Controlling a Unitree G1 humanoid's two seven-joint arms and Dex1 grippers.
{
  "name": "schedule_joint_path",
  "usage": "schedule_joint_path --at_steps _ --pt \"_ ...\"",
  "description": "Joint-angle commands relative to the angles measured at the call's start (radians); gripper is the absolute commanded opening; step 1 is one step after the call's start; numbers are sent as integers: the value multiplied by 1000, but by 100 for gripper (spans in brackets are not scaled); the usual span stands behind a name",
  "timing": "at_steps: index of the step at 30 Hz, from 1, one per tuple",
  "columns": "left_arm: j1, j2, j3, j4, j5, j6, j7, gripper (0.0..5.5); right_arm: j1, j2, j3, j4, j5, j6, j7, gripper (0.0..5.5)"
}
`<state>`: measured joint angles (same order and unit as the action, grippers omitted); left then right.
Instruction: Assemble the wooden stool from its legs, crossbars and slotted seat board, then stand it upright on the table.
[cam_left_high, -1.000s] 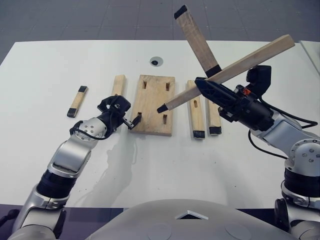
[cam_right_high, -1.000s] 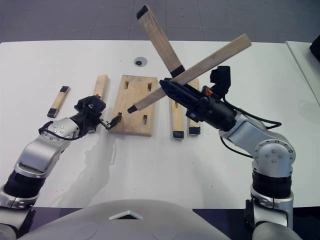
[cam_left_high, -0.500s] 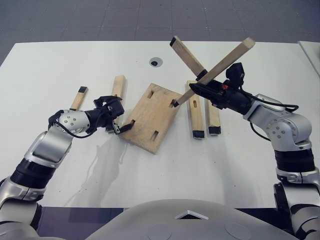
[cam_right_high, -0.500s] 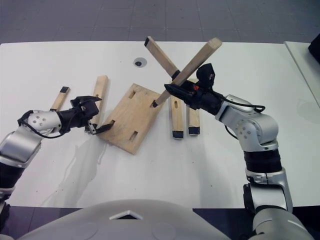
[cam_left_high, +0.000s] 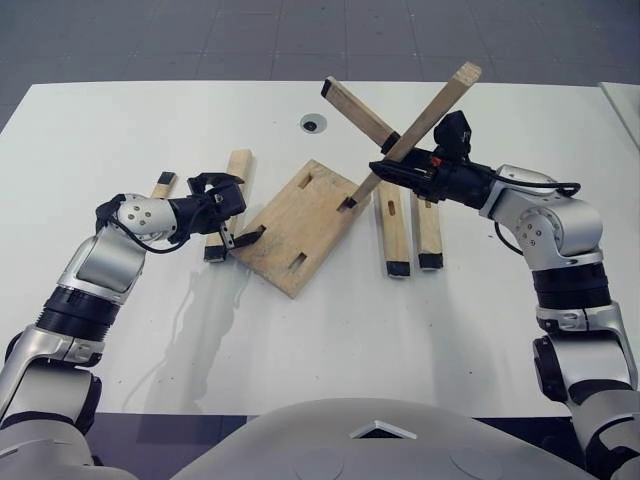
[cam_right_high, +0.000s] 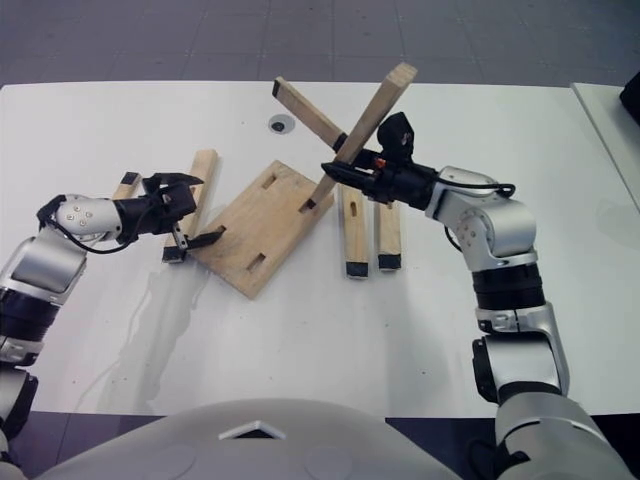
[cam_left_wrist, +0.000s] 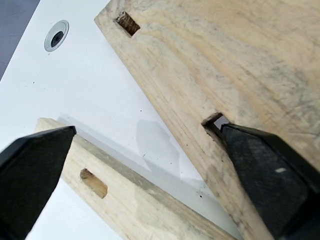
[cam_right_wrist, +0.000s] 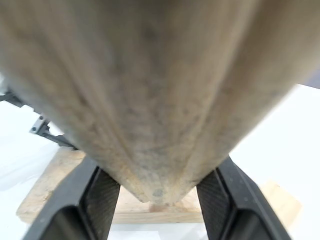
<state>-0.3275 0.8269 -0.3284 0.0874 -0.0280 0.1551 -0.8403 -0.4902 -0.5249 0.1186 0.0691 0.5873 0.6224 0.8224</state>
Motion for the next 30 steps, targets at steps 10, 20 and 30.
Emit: schedule_joint_path --at_steps 10,20,30 --pt "100 -36 -27 2 84 49 -4 540 -114 47 90 250 -166 -37 106 204" --pt "131 -41 -10 -12 94 58 16 540 -159 38 90 388 -225 13 105 204" --pt "131 -87 -8 -76 86 98 44 540 -22 81 220 455 -381 -206 26 204"
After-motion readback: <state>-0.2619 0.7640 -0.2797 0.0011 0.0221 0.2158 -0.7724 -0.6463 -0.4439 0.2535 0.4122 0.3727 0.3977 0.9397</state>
